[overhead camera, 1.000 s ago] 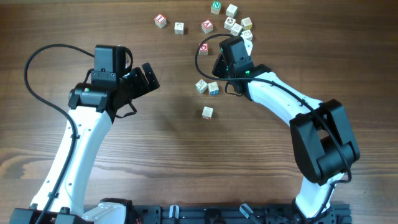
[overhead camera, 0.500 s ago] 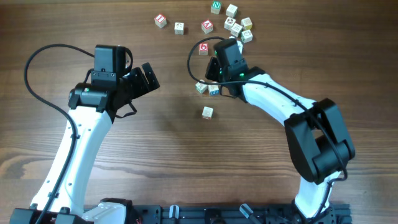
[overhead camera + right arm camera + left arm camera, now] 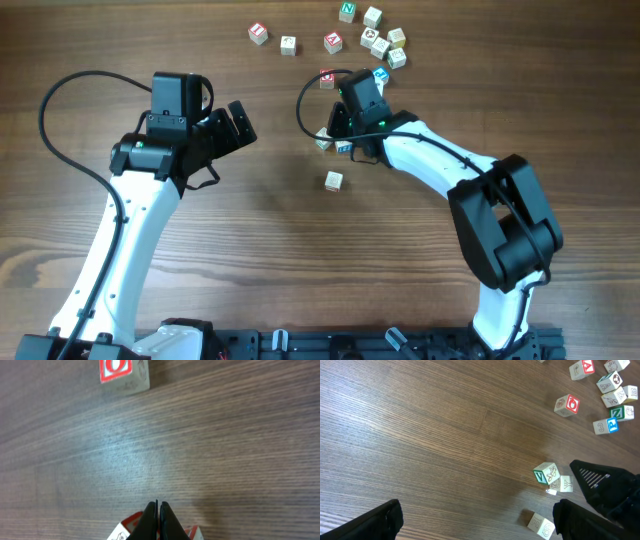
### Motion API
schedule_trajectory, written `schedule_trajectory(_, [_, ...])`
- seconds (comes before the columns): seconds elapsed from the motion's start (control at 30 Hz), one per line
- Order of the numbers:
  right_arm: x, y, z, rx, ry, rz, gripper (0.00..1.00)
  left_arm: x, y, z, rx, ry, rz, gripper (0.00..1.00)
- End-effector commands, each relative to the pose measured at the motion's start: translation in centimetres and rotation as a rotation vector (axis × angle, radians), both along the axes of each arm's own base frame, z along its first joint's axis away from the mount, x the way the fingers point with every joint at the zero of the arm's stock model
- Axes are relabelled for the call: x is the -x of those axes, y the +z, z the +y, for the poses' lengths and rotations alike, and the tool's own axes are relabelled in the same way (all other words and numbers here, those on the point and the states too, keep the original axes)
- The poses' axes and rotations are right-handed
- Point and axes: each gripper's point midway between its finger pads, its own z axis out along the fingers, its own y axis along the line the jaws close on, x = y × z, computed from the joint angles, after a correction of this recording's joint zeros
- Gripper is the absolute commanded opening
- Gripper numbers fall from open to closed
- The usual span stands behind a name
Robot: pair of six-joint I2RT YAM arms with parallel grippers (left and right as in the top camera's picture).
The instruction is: Form a circle
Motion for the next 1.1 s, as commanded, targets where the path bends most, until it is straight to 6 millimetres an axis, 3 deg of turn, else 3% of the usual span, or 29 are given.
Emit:
schedule_trajectory(0.0, [0.4,-0.7,0.5,0.003,0.011,0.027,0.05,-0.2,0.1,0.0,0.011,0.008,-0.001,1.0])
schedule_trajectory(0.6, [1.0,-1.1,0.1,0.007,-0.01,0.064,0.05,-0.2,0.1,0.0,0.011,0.008,-0.001,1.0])
schedule_trajectory(0.8, [0.3,-0.6,0.4,-0.006,-0.011,0.028,0.05,-0.2,0.1,0.0,0.011,0.008,-0.001,1.0])
schedule_trajectory(0.93, [-1.1,1.2,-0.7,0.044,-0.068,-0.03,0.05,-0.2,0.1,0.0,0.011,0.008,-0.001,1.0])
schedule_trajectory(1.07, [-0.4,0.8,-2.3,0.088,-0.151,0.019,0.04,-0.2,0.1,0.0,0.011,0.008,-0.001,1.0])
